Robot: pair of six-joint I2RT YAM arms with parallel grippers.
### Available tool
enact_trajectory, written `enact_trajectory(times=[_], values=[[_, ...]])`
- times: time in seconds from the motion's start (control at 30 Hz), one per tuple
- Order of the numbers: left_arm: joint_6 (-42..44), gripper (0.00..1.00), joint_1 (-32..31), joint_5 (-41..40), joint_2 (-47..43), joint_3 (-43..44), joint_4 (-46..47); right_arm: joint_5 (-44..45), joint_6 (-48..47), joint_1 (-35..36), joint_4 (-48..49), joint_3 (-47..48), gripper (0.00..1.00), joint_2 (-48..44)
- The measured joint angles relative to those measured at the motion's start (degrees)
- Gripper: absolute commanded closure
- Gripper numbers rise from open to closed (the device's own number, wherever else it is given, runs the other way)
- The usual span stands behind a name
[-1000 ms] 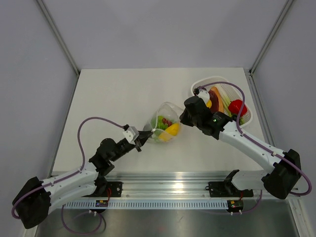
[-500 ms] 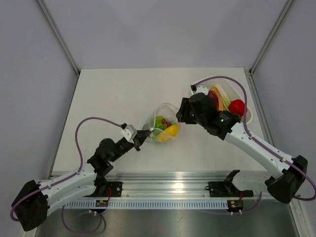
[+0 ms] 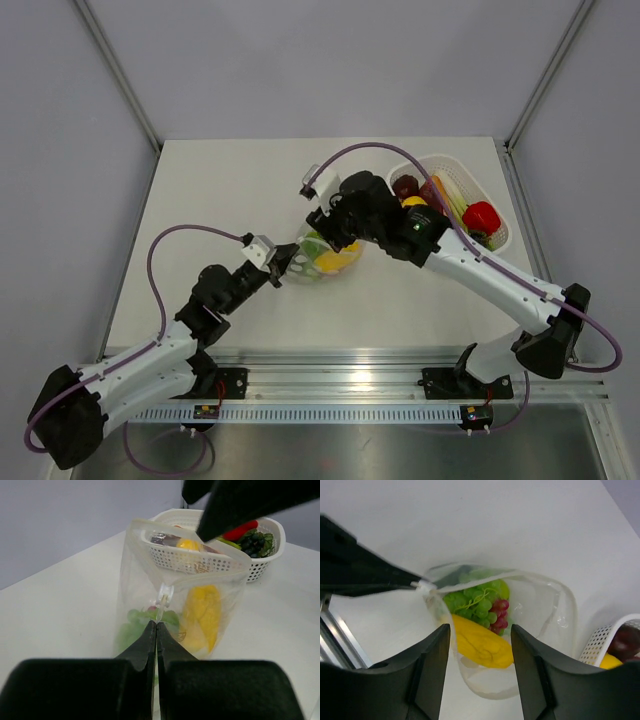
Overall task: Place the food in the zip-top bag and seal the zipper
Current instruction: Zip the zipper food storage bag at the center of the board.
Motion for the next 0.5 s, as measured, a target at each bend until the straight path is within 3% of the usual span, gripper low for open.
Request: enact_trajectory(times=[0.2,0.5], values=[[0.00,1.00,3.13,1.16,0.72,0.11,0.28,-8.83,-21.22,0.59,6.14,-10.91,0.40,-2.82],[-0.02,1.00,4.83,3.65,0.66,0.39,0.00,-21.27,-37.13,-0.55,4.15,-5.01,0.41,-0.20]])
